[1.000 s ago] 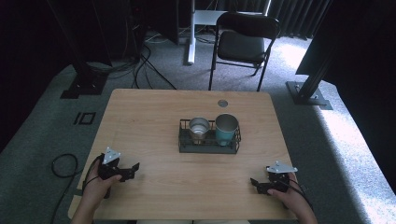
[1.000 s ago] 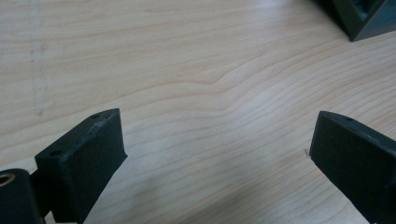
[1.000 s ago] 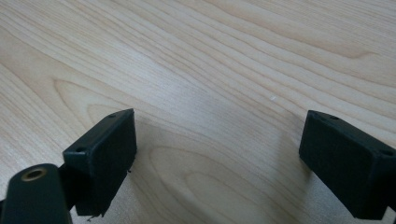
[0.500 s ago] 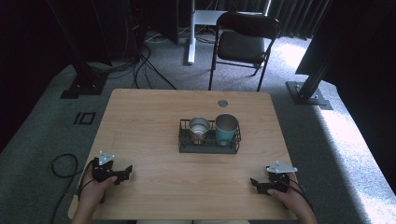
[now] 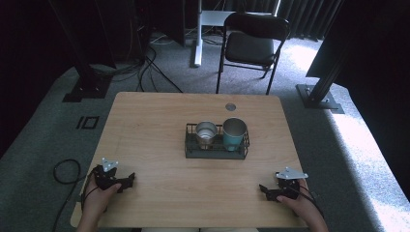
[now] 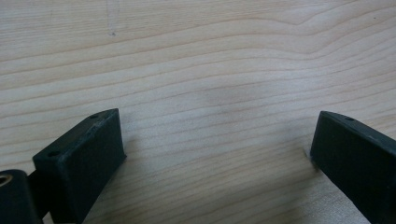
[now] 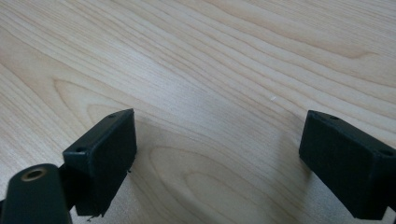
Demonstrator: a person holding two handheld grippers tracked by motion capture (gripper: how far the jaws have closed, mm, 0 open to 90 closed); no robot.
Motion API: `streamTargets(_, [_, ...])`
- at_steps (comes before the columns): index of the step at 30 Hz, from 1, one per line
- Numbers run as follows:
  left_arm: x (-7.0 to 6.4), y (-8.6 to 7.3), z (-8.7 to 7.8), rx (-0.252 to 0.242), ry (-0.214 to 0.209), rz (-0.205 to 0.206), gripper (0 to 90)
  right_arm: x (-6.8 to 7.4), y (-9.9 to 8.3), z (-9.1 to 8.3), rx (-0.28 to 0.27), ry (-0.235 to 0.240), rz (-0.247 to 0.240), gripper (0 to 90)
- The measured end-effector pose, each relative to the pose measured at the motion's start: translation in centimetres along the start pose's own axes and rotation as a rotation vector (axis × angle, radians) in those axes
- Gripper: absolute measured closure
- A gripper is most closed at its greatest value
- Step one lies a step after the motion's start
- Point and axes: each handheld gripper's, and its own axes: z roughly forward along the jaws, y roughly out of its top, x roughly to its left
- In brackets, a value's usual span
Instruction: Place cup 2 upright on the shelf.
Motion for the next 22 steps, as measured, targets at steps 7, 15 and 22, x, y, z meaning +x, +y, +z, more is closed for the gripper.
streamTargets(7, [-0.58, 0.04, 0.04, 0.001, 0.034, -0.038, 2.9, 0.0, 0.0, 0.0, 0.0, 0.0, 0.0, 10.7])
streamTargets(15, [-0.71, 0.22, 0.27, -0.001, 0.047, -0.053, 2.2, 0.0, 0.0, 0.0, 0.0, 0.0, 0.0, 10.7])
streamTargets(22, [-0.69, 0.28, 0.3, 0.009, 0.053, -0.059, 0.4, 0.0, 0.0, 0.0, 0.0, 0.0, 0.0, 10.7])
